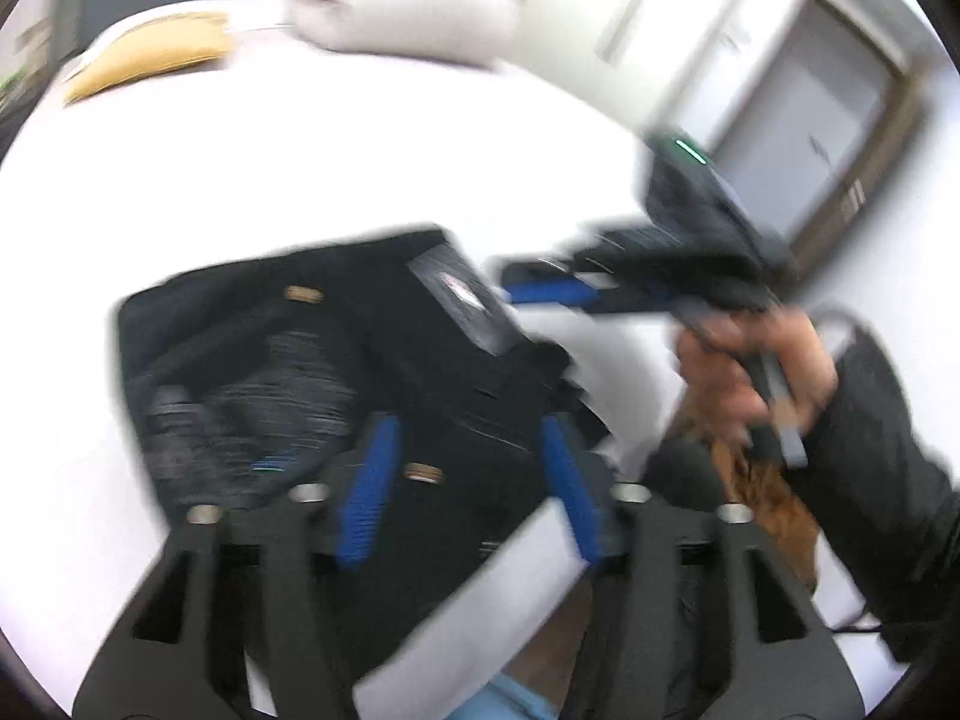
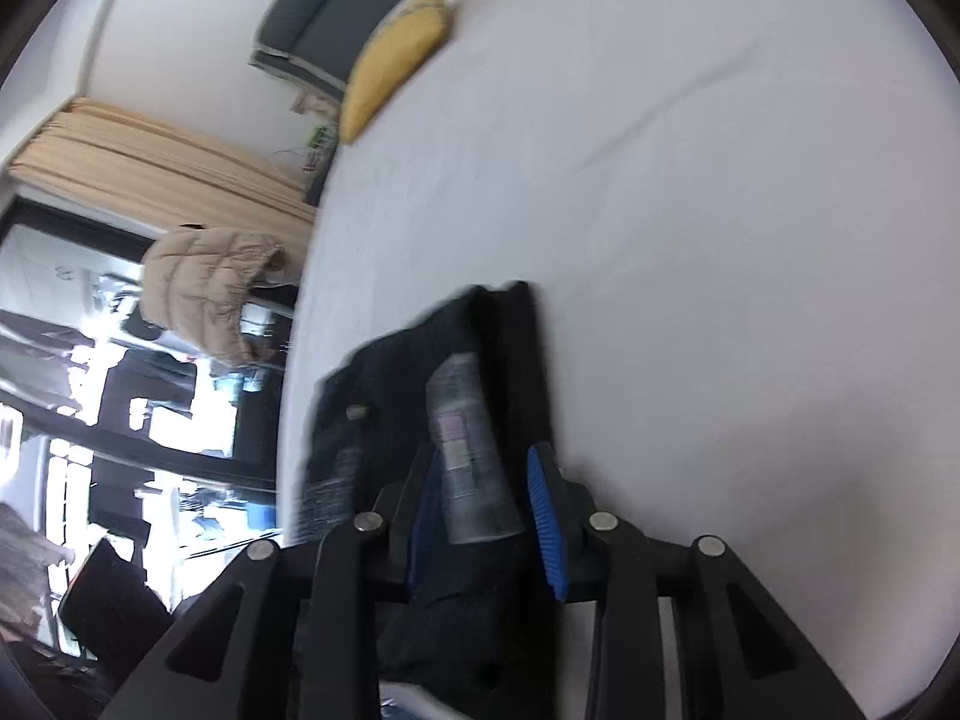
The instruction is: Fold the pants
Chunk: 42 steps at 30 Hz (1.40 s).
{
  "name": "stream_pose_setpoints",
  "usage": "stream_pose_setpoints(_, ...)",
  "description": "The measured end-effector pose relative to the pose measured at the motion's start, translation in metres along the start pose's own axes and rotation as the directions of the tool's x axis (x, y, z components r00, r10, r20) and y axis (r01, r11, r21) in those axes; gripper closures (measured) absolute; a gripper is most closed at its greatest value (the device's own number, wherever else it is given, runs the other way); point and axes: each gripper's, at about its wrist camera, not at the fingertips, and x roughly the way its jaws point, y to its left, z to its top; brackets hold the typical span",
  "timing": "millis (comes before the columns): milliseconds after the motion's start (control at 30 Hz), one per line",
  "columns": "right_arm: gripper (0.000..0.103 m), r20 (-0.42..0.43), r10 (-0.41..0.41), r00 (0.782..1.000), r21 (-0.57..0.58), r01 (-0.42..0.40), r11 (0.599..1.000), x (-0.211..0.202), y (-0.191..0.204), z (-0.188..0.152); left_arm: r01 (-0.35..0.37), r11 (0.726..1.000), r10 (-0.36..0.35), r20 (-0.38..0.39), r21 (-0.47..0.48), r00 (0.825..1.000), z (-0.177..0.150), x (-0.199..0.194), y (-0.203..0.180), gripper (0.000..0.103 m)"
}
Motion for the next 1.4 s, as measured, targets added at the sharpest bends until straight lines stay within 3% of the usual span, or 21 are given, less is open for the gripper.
stream_pose_setpoints(133,0.081,-0.073,0.050,0.996,-0.094,-0.056,0.994,0.016,0.036,-0.011,0.000,0.992,0.001,0.006,-0.130,1.000,0.021,0.007,0.063,0.051)
stream_pose_setpoints(200,0.081,-0.130,0.000,0.991,-0.104,-0.014,0.995,0.034,0.035,-0.020,0.025,0.978,-0.033,-0.033,-0.207,0.999,0.031,0.023,0.090,0.053)
stream_pose_setpoints(233,0.085,-0.148,-0.023,0.989,-0.088,0.010,0.996,0.041,0.029,-0.023,0.030,0.976,-0.042,-0.050,-0.214,0.998,0.037,0.032,0.098,0.055)
stream_pose_setpoints(267,0.100,-0.157,-0.033,0.987,-0.066,0.023,0.998,0.044,0.022,-0.026,0.022,0.975,-0.039,-0.073,-0.220,0.997,0.038,0.044,0.109,0.065)
stream_pose_setpoints(367,0.103,-0.130,0.013,0.991,0.030,-0.009,1.000,0.039,-0.006,-0.035,0.012,0.968,-0.041,-0.111,-0.251,0.993,0.036,0.059,0.124,0.071)
stream_pose_setpoints(600,0.103,-0.088,0.045,0.995,0.048,-0.041,0.998,0.037,-0.013,-0.043,-0.011,0.988,-0.001,-0.075,-0.152,0.997,-0.004,0.034,0.090,0.070)
stream_pose_setpoints(733,0.103,-0.067,0.061,0.996,0.036,-0.059,0.998,0.040,-0.012,-0.042,-0.046,0.999,0.045,-0.055,-0.012,0.997,-0.032,0.015,0.059,0.068)
stream_pose_setpoints(833,0.103,-0.061,0.042,0.997,0.016,-0.042,0.999,0.035,-0.008,-0.046,-0.034,0.999,0.034,-0.039,-0.009,0.999,-0.042,-0.007,0.053,0.068)
stream_pose_setpoints(900,0.087,-0.058,0.019,0.998,-0.018,-0.020,1.000,0.024,0.005,-0.046,-0.024,0.999,0.023,-0.026,-0.034,0.999,-0.042,-0.022,0.055,0.063)
stream_pose_setpoints(967,0.033,-0.032,0.044,0.999,-0.034,-0.045,0.998,0.008,0.015,-0.044,-0.054,0.996,0.055,0.017,-0.077,0.998,-0.040,-0.043,0.064,0.030)
stream_pose_setpoints(1000,0.025,0.004,0.049,0.999,-0.046,-0.049,0.998,-0.002,0.020,-0.043,-0.075,0.991,0.082,0.055,-0.114,0.995,-0.038,-0.056,0.074,0.022)
stream_pose_setpoints(1033,0.022,0.057,0.050,0.997,-0.074,-0.045,0.996,-0.016,0.026,-0.040,-0.082,0.985,0.096,0.086,-0.152,0.992,-0.038,-0.063,0.083,0.012)
stream_pose_setpoints(1100,0.022,0.084,0.046,0.995,-0.097,-0.038,0.995,-0.026,0.028,-0.032,-0.080,0.968,0.105,0.092,-0.236,0.990,-0.032,-0.061,0.105,0.011)
stream_pose_setpoints(1200,0.022,0.050,0.000,0.999,-0.056,0.003,0.998,-0.020,0.017,-0.016,-0.056,0.946,0.074,0.044,-0.319,0.996,-0.022,-0.045,0.129,0.011)
stream_pose_setpoints(1400,0.030,-0.068,-0.054,0.996,-0.017,0.053,0.998,0.020,-0.005,0.000,-0.040,0.938,0.013,-0.080,-0.345,0.997,-0.006,-0.001,0.140,0.011)
